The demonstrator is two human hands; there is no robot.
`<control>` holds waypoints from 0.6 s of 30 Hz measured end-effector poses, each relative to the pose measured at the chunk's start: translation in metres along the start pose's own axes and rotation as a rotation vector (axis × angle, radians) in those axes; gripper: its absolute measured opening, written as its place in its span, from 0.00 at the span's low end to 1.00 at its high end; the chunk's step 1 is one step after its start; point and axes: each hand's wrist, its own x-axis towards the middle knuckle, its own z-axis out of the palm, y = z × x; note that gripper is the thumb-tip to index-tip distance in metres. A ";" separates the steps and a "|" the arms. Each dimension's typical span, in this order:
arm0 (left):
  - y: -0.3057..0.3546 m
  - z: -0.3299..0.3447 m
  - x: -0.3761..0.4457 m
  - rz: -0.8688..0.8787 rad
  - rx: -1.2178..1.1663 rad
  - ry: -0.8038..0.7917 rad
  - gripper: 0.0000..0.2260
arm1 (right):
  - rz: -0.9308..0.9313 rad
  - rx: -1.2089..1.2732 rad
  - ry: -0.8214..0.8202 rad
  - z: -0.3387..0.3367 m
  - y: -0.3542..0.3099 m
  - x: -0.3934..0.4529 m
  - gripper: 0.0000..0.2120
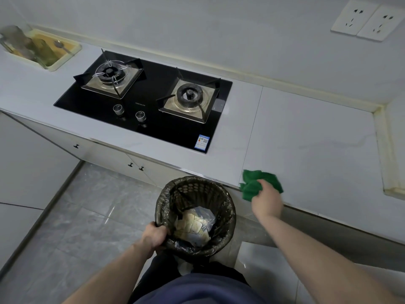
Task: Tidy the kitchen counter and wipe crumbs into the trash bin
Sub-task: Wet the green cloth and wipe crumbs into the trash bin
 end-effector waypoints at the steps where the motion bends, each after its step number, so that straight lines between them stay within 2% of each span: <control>1: 0.001 0.000 -0.002 0.000 -0.005 -0.005 0.13 | -0.039 0.020 -0.021 0.006 -0.011 -0.010 0.13; 4: 0.005 0.000 -0.006 -0.001 -0.020 -0.011 0.13 | -0.190 0.059 -0.147 0.023 -0.042 -0.034 0.20; 7: 0.006 0.001 -0.009 -0.001 -0.033 -0.013 0.11 | -0.348 0.073 -0.413 0.031 -0.066 -0.042 0.27; 8: 0.006 0.001 -0.009 0.000 -0.040 -0.010 0.11 | -0.402 0.071 -0.456 0.031 -0.071 -0.040 0.27; 11: 0.007 -0.002 -0.010 0.007 -0.040 0.003 0.11 | -0.441 0.123 -0.357 0.019 -0.078 -0.019 0.24; 15: 0.008 -0.005 -0.011 0.006 -0.044 0.010 0.13 | -0.243 0.231 -0.104 -0.016 -0.052 0.033 0.23; 18: 0.008 -0.007 -0.014 0.012 -0.048 0.009 0.13 | -0.073 0.186 0.046 -0.040 -0.012 0.062 0.22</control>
